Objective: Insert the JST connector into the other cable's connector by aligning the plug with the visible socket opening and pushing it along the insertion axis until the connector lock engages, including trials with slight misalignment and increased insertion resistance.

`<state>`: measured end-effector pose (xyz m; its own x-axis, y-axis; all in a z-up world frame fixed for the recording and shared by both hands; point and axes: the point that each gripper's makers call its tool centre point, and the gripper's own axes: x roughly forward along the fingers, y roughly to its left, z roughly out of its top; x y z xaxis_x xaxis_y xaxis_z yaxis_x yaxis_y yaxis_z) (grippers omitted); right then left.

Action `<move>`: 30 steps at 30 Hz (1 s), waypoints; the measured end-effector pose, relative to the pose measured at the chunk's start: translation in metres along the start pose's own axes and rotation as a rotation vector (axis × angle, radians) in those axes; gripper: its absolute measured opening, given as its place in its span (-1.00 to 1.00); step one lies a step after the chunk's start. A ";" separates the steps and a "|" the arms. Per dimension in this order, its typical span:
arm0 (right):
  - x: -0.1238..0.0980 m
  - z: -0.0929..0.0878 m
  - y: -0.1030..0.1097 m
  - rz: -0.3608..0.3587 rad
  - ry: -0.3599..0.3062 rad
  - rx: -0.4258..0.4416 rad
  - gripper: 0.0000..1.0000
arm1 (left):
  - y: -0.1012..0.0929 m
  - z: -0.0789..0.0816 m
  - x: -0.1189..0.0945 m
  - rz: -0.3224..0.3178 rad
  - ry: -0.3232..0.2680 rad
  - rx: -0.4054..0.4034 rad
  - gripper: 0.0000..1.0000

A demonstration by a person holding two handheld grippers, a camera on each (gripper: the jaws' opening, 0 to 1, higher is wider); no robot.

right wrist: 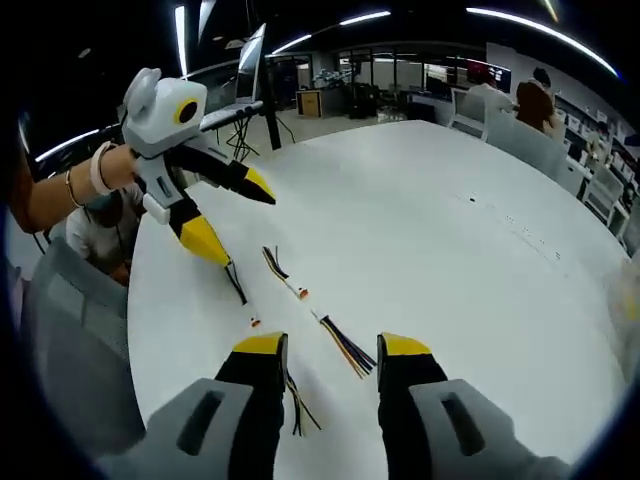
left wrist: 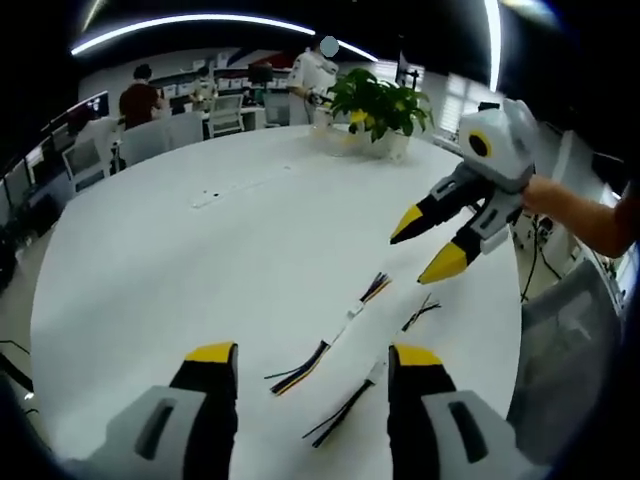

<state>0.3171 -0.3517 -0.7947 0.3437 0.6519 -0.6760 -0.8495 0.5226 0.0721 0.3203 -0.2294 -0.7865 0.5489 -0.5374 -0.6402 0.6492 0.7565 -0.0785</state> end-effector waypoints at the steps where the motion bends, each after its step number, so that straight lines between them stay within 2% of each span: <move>1: 0.000 0.000 -0.001 0.000 0.000 -0.001 -0.34 | 0.000 0.000 0.001 -0.001 0.000 -0.001 0.13; 6: 0.000 0.001 -0.004 0.004 -0.009 -0.026 -0.39 | -0.002 0.001 0.004 -0.009 -0.008 0.013 0.04; 18: -0.001 0.000 -0.014 -0.014 -0.013 -0.027 -0.42 | -0.002 0.003 0.010 -0.020 -0.023 0.014 0.01; 24: 0.002 0.001 -0.013 -0.004 -0.021 -0.036 -0.46 | -0.003 -0.001 0.013 -0.043 -0.010 0.006 -0.09; 30: 0.008 -0.001 -0.010 0.010 -0.019 -0.055 -0.50 | -0.004 -0.005 0.016 -0.045 0.007 0.024 -0.08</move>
<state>0.3278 -0.3518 -0.8014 0.3424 0.6676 -0.6611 -0.8735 0.4854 0.0378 0.3241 -0.2391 -0.8003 0.5150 -0.5684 -0.6416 0.6859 0.7222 -0.0893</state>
